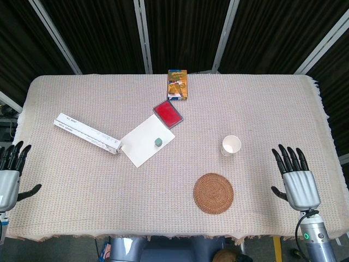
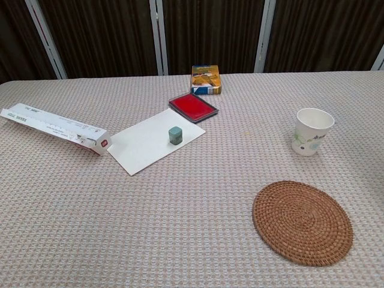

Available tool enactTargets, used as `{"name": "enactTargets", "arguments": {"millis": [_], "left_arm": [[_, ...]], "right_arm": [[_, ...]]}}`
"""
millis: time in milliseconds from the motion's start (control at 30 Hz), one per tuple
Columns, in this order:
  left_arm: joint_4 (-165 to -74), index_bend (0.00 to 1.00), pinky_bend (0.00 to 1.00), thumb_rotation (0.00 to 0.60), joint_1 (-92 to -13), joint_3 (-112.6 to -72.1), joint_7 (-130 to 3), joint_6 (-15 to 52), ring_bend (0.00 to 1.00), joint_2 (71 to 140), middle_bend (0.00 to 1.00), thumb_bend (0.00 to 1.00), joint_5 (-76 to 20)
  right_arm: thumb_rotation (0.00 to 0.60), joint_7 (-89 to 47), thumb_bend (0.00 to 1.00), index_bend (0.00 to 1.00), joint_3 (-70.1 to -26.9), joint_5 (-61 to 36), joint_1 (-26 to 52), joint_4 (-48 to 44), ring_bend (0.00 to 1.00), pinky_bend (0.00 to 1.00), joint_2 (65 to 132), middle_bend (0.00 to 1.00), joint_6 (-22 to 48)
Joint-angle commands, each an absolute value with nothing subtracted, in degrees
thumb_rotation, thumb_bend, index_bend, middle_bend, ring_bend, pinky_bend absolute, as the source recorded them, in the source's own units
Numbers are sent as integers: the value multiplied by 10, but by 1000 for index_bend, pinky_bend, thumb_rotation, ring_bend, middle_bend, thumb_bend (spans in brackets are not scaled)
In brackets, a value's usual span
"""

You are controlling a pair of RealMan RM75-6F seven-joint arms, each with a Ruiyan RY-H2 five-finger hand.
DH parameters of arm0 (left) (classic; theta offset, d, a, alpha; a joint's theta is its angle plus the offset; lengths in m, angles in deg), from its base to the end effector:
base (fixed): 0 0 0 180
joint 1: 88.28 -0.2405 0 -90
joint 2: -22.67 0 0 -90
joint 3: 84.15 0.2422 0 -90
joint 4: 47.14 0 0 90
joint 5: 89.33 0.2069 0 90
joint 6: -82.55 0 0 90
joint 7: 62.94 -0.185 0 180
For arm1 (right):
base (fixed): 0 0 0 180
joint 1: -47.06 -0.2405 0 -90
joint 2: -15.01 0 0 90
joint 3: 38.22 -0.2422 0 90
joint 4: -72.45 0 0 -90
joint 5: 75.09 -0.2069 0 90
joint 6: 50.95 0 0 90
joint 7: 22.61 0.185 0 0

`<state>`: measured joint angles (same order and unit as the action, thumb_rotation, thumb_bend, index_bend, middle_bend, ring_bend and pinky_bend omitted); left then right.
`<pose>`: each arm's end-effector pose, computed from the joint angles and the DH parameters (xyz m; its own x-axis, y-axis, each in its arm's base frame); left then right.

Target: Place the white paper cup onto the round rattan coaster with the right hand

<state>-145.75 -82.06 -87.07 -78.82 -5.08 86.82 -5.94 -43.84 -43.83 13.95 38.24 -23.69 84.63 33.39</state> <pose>-0.2749 0.2255 0.1562 0.5401 -0.0383 0.8407 0.8416 0.0147 -0.5400 -0.2440 -0.2454 0.1253 0.5730 0.0853 0.8151 -0.8062 -0.1198 0.5794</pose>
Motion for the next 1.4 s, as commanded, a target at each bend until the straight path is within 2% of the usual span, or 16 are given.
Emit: {"name": "enactTargets", "arguments": {"millis": [33, 233, 433, 667, 733, 900, 1000, 1167, 1400], "left_arm": [[-1460, 0, 0, 600, -823, -871, -779, -51, 0, 864, 0, 0, -61], [-1465, 0, 0, 600, -827, -874, -764, -56, 0, 853, 0, 0, -61], [-1465, 0, 0, 600, -827, -877, -762, -62, 0, 849, 0, 0, -56], [-1452, 0, 0, 600, -821, -890, -775, -54, 0, 861, 0, 0, -76], [-1452, 0, 0, 600, -821, -890, -776, -49, 0, 863, 0, 0, -83], [-1448, 0, 0, 600, -817, -892, -790, -34, 0, 867, 0, 0, -99], [-1446, 0, 0, 600, -815, -895, -793, -27, 0, 869, 0, 0, -110], [-1445, 0, 0, 600, -814, -898, -802, -26, 0, 872, 0, 0, -120], [-1449, 0, 0, 600, -814, -896, -813, -28, 0, 876, 0, 0, -116]], "right_arm": [[600, -432, 0, 0, -436, 145, 383, -240, 0, 0, 844, 0, 336], [600, -436, 0, 0, -426, 142, 378, -238, 0, 0, 847, 0, 316], [600, -430, 0, 0, -434, 122, 334, -233, 0, 0, 860, 0, 238], [600, -421, 0, 0, -494, 37, 222, -224, 0, 21, 883, 0, 78], [600, -433, 0, 0, -508, 12, 200, -217, 0, 49, 888, 9, 55], [600, -471, 4, 0, -536, -59, 154, -206, 7, 77, 902, 37, 17], [600, -496, 27, 0, -541, -98, 134, -199, 39, 132, 906, 50, -1], [600, -524, 85, 0, -540, -162, 104, -181, 116, 199, 921, 93, -29], [600, -543, 144, 0, -527, -212, 73, -135, 169, 209, 950, 140, -34]]}}
